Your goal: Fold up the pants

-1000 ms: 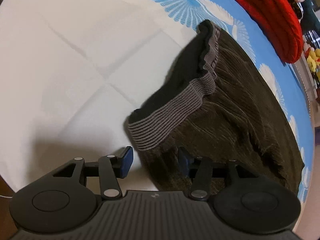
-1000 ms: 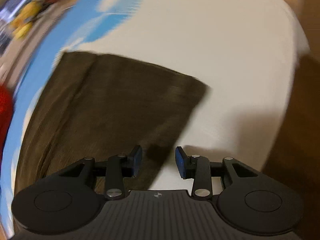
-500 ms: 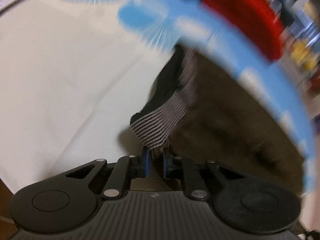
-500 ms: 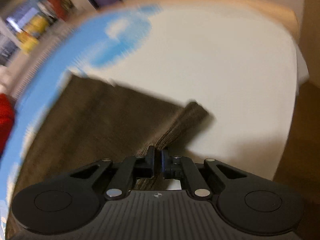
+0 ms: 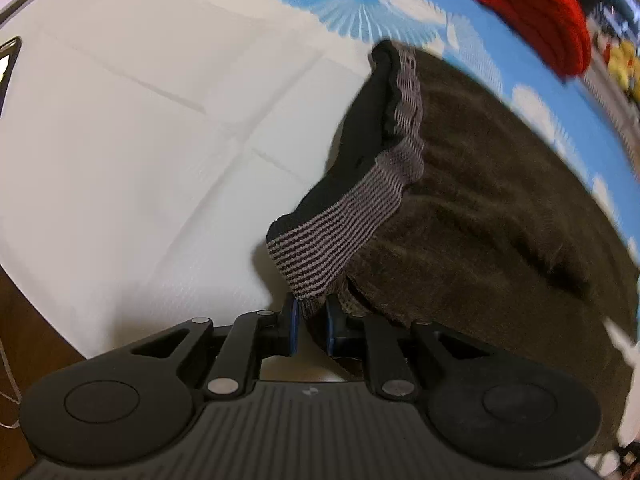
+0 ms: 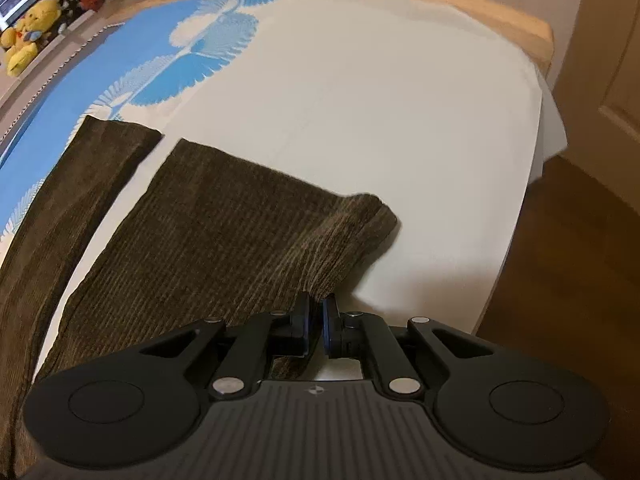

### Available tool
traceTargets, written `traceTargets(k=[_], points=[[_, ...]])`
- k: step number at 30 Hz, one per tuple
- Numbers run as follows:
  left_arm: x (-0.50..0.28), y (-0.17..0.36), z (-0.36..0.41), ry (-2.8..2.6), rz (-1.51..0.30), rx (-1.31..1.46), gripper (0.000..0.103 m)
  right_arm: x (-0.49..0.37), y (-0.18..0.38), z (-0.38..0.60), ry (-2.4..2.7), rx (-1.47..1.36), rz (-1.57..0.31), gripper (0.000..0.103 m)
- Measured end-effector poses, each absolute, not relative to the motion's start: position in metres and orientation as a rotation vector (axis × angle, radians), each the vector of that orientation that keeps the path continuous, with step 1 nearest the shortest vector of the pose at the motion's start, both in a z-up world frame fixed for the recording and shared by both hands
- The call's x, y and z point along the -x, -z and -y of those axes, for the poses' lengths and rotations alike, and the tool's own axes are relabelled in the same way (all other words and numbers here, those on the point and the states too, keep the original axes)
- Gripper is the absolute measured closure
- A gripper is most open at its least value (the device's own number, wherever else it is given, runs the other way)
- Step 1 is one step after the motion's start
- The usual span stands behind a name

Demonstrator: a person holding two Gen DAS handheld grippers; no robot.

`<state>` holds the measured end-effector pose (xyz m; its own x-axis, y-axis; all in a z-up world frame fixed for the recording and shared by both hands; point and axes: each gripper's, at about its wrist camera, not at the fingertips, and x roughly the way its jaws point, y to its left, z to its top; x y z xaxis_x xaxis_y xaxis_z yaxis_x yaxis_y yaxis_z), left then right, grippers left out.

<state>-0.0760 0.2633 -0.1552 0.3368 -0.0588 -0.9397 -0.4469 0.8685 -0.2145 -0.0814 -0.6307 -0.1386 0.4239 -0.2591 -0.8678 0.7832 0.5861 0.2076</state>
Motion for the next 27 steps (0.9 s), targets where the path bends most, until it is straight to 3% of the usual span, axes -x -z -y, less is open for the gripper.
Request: traceTargets(k=[3, 8, 10, 15, 17, 19, 27], points=[[0.072, 0.156, -0.254, -0.248, -1.259, 0.398, 0.075, 0.077, 0.14, 0.628, 0.722, -0.627, -0.926, 0.096], [0.076, 0.111, -0.242, -0.259, -0.978, 0.237, 0.071, 0.095, 0.117, 0.632, 0.843, -0.544, -0.813, 0.085], [0.073, 0.11, -0.227, -0.132, -0.965, 0.224, 0.071, 0.095, 0.104, 0.621, 0.779, -0.493, -0.744, 0.083], [0.061, 0.138, -0.176, 0.017, -1.087, -0.034, 0.071, 0.076, 0.09, 0.576, 0.429, -0.389, -0.701, 0.075], [0.053, 0.169, -0.176, -0.023, -1.26, -0.062, 0.071, 0.065, 0.097, 0.556, 0.262, -0.376, -0.766, 0.073], [0.049, 0.178, -0.179, -0.036, -1.307, -0.068, 0.07, 0.057, 0.105, 0.54, 0.171, -0.333, -0.845, 0.073], [0.053, 0.139, -0.191, -0.046, -1.056, 0.063, 0.07, 0.061, 0.072, 0.518, 0.221, -0.226, -0.701, 0.073]])
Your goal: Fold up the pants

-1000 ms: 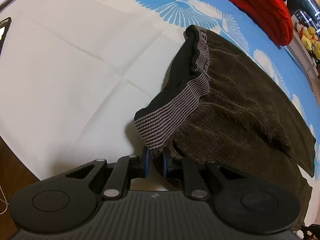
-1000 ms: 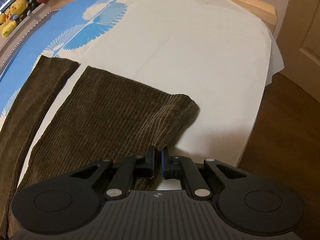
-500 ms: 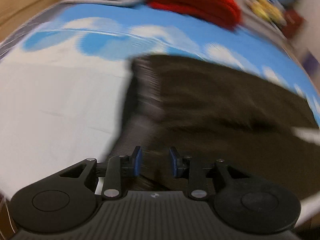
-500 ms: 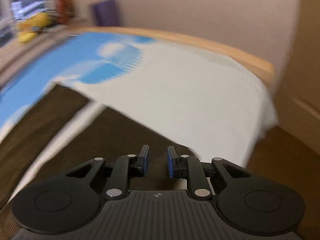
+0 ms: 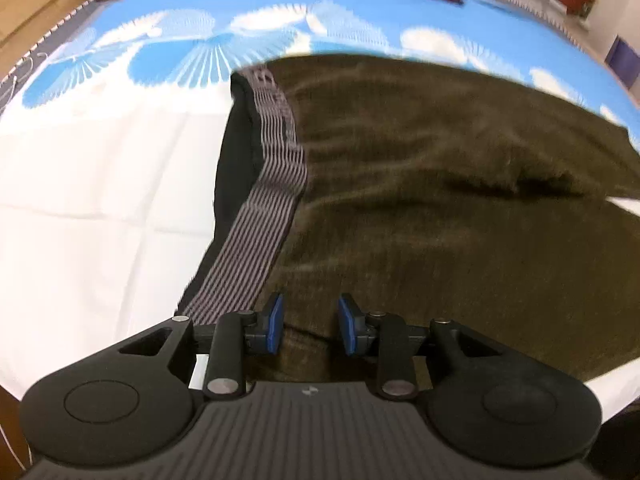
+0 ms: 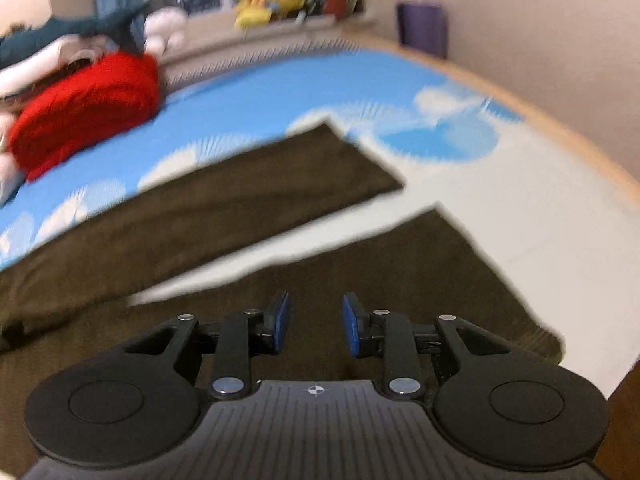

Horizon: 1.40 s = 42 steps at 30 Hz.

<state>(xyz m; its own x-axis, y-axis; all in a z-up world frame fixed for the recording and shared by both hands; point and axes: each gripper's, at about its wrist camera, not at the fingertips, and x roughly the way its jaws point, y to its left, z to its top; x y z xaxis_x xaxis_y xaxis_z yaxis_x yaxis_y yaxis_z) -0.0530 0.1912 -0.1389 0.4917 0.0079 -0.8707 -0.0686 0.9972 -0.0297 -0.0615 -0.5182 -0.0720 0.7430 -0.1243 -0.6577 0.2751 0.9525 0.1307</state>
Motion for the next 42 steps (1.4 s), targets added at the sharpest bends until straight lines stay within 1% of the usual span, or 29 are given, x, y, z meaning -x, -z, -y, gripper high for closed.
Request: traceTargets(k=[2, 4, 6, 7, 8, 9, 13, 14, 21, 22, 23, 24, 25, 26, 27, 28, 30, 32, 33, 34, 37, 39, 42], points=[[0.052, 0.133, -0.187, -0.047, -0.997, 0.056, 0.069, 0.068, 0.055, 0.504, 0.237, -0.173, -0.618, 0.073], [0.052, 0.124, -0.181, -0.047, -0.931, 0.053, 0.064, 0.074, 0.038, 0.491, 0.197, -0.131, -0.53, 0.072], [0.053, 0.118, -0.175, -0.055, -0.883, 0.052, 0.052, 0.083, 0.025, 0.476, 0.153, -0.113, -0.43, 0.066], [0.052, 0.114, -0.172, -0.057, -0.862, 0.049, 0.05, 0.085, 0.022, 0.471, 0.142, -0.115, -0.396, 0.06], [0.056, 0.111, -0.166, -0.056, -0.846, 0.043, 0.048, 0.086, 0.021, 0.468, 0.136, -0.121, -0.375, 0.057], [0.055, 0.109, -0.163, -0.058, -0.832, 0.033, 0.044, 0.086, 0.022, 0.464, 0.132, -0.129, -0.366, 0.057], [0.056, 0.099, -0.151, -0.065, -0.778, -0.006, 0.042, 0.069, 0.031, 0.457, 0.092, -0.167, -0.426, 0.056], [0.056, 0.097, -0.148, -0.067, -0.768, -0.008, 0.04, 0.068, 0.033, 0.456, 0.078, -0.168, -0.431, 0.054], [0.047, 0.089, -0.143, -0.061, -0.753, 0.026, 0.041, 0.053, 0.036, 0.432, 0.023, -0.142, -0.457, 0.042], [0.048, 0.087, -0.144, -0.046, -0.749, 0.028, 0.042, 0.052, 0.035, 0.43, 0.019, -0.149, -0.455, 0.036], [0.045, 0.086, -0.142, -0.026, -0.75, 0.032, 0.052, 0.05, 0.035, 0.43, 0.015, -0.161, -0.458, 0.033], [0.04, 0.085, -0.139, -0.01, -0.76, 0.035, 0.071, 0.048, 0.035, 0.43, 0.013, -0.172, -0.463, 0.033], [0.036, 0.084, -0.137, -0.002, -0.772, 0.033, 0.079, 0.045, 0.035, 0.43, 0.009, -0.187, -0.468, 0.033], [0.027, 0.084, -0.133, 0.009, -0.787, 0.022, 0.091, 0.042, 0.035, 0.43, 0.001, -0.202, -0.474, 0.033], [0.02, 0.083, -0.129, 0.019, -0.792, 0.005, 0.1, 0.04, 0.035, 0.43, -0.007, -0.212, -0.481, 0.033], [0.007, 0.082, -0.124, 0.025, -0.793, -0.021, 0.102, 0.038, 0.035, 0.429, -0.018, -0.216, -0.485, 0.036], [-0.017, 0.08, -0.121, -0.003, -0.823, -0.03, 0.102, 0.034, 0.036, 0.427, -0.031, -0.201, -0.485, 0.05], [-0.05, 0.079, -0.124, -0.004, -0.811, -0.019, 0.102, 0.032, 0.036, 0.425, -0.052, -0.173, -0.485, 0.087], [-0.063, 0.08, -0.126, -0.008, -0.803, -0.015, 0.102, 0.031, 0.035, 0.424, -0.058, -0.162, -0.481, 0.093], [-0.078, 0.082, -0.13, -0.02, -0.792, -0.007, 0.102, 0.031, 0.035, 0.424, -0.061, -0.155, -0.475, 0.097], [-0.12, 0.094, -0.146, -0.051, -0.764, 0.01, 0.102, 0.03, 0.033, 0.425, -0.085, -0.159, -0.472, 0.097], [-0.138, 0.109, -0.152, -0.086, -0.744, -0.038, 0.1, 0.029, 0.033, 0.423, -0.108, -0.139, -0.478, 0.096], [-0.163, 0.138, -0.166, -0.095, -0.784, -0.008, 0.099, 0.027, 0.032, 0.423, -0.129, -0.116, -0.473, 0.096]])
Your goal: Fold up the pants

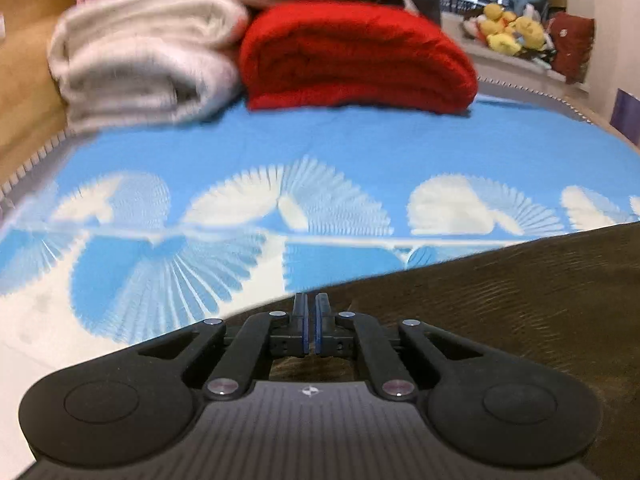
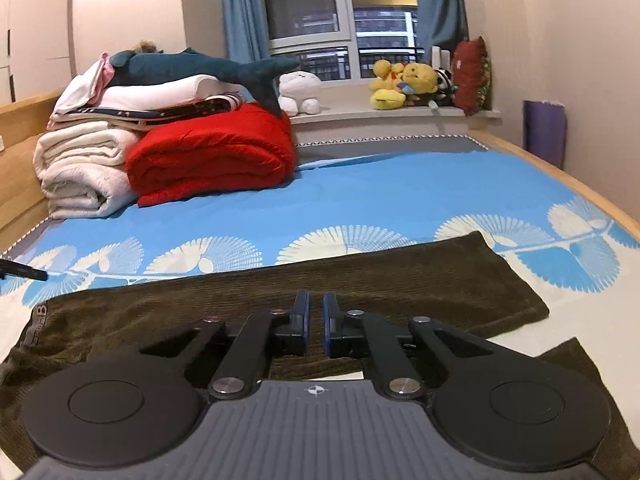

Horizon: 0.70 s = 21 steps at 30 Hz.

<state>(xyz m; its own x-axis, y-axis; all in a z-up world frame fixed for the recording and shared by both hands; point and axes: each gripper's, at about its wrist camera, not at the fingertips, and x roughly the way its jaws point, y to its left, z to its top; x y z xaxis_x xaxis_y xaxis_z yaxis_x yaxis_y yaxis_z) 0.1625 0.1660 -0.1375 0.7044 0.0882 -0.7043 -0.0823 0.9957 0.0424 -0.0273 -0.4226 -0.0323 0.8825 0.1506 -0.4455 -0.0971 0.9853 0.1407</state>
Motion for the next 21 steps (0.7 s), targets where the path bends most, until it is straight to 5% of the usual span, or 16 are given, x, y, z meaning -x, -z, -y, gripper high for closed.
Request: traceTargets(k=[2, 6, 13, 16, 18, 21], points=[[-0.178, 0.15, -0.173, -0.1, -0.803, 0.001, 0.093, 0.023, 0.034, 0.423, -0.128, -0.112, -0.488, 0.096], [-0.203, 0.17, -0.181, -0.083, -0.828, -0.042, 0.048, 0.013, 0.039, 0.424, -0.121, -0.117, -0.525, 0.096], [-0.227, 0.198, -0.193, -0.011, -0.897, -0.073, 0.039, 0.005, 0.045, 0.42, -0.124, -0.069, -0.565, 0.096], [-0.228, 0.208, -0.19, 0.028, -0.911, -0.098, 0.056, 0.004, 0.046, 0.421, -0.117, -0.067, -0.579, 0.096], [-0.225, 0.202, -0.183, 0.073, -0.897, -0.133, 0.09, 0.005, 0.046, 0.423, -0.11, -0.068, -0.583, 0.096], [-0.211, 0.186, -0.169, 0.078, -0.855, -0.238, 0.101, 0.007, 0.045, 0.422, -0.104, -0.061, -0.589, 0.096]])
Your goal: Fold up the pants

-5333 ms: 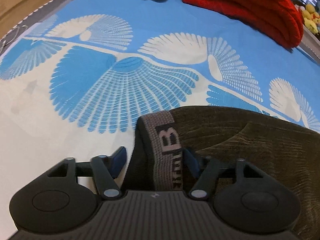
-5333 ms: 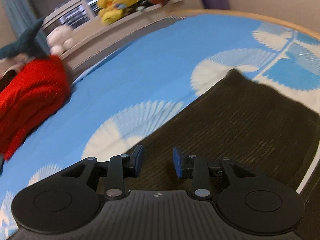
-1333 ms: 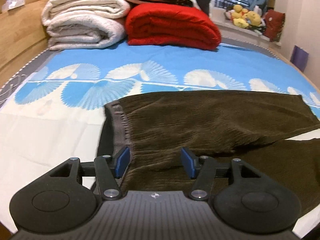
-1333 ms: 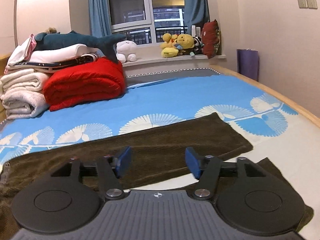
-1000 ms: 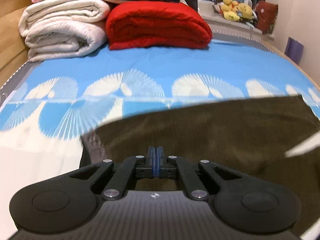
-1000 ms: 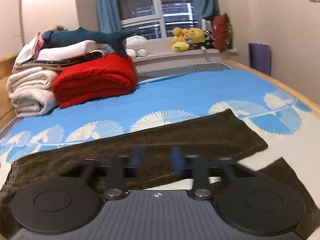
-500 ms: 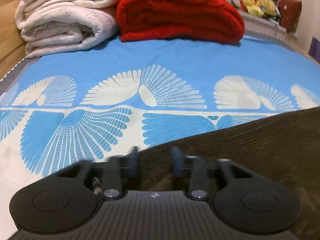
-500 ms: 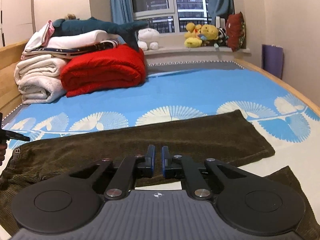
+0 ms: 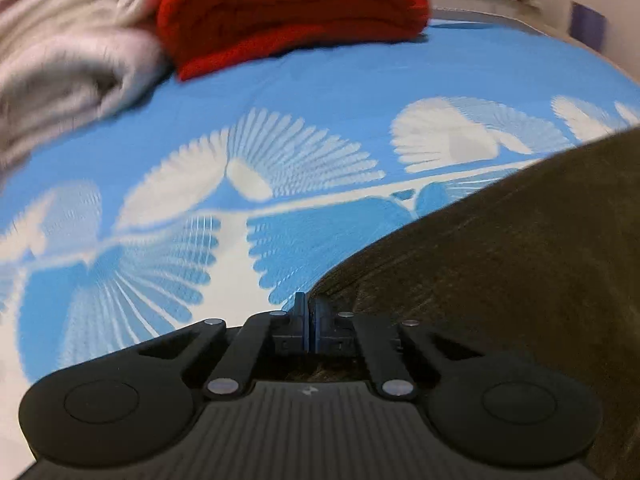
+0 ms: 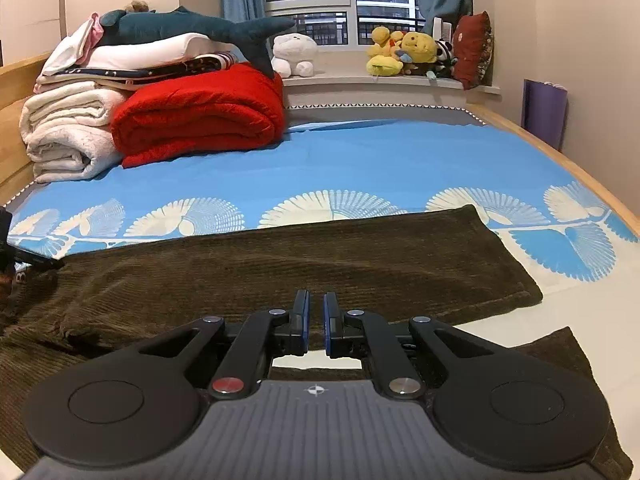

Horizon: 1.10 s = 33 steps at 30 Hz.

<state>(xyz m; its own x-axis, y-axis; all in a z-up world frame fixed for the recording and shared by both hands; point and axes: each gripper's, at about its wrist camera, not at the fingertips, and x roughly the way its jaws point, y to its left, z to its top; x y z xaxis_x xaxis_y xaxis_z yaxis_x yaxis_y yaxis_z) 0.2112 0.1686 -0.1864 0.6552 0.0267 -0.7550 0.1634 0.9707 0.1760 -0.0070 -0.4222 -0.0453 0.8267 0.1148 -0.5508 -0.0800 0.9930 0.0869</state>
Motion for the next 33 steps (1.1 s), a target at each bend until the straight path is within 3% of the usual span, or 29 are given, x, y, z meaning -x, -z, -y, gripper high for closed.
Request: traceTargets(k=[6, 11, 15, 19, 20, 21, 23, 30, 33], points=[[-0.148, 0.109, -0.132, 0.109, -0.737, -0.319, 0.101, 0.013, 0.04, 0.429, -0.074, -0.079, -0.583, 0.096], [-0.021, 0.051, -0.09, 0.239, -0.645, -0.341, 0.101, 0.021, 0.037, 0.434, -0.05, -0.112, -0.563, 0.096], [0.074, 0.085, -0.066, 0.351, -0.687, -0.367, 0.101, 0.029, 0.044, 0.44, -0.03, -0.148, -0.573, 0.096], [0.09, 0.11, -0.067, 0.316, -0.796, -0.318, 0.097, 0.037, 0.048, 0.445, -0.019, -0.174, -0.589, 0.096], [0.091, 0.099, -0.08, 0.293, -0.768, -0.218, 0.088, 0.038, 0.049, 0.446, -0.015, -0.186, -0.597, 0.096], [0.09, 0.093, -0.093, 0.273, -0.766, -0.122, 0.069, 0.039, 0.05, 0.448, -0.008, -0.203, -0.606, 0.096], [0.084, 0.093, -0.127, 0.237, -0.824, 0.127, 0.06, 0.04, 0.053, 0.455, -0.001, -0.25, -0.621, 0.096], [0.051, 0.16, -0.17, 0.091, -1.256, 0.413, 0.06, 0.033, 0.061, 0.464, 0.021, -0.329, -0.651, 0.095], [0.041, 0.176, -0.176, 0.079, -1.3, 0.446, 0.06, 0.027, 0.064, 0.464, 0.017, -0.364, -0.658, 0.095]])
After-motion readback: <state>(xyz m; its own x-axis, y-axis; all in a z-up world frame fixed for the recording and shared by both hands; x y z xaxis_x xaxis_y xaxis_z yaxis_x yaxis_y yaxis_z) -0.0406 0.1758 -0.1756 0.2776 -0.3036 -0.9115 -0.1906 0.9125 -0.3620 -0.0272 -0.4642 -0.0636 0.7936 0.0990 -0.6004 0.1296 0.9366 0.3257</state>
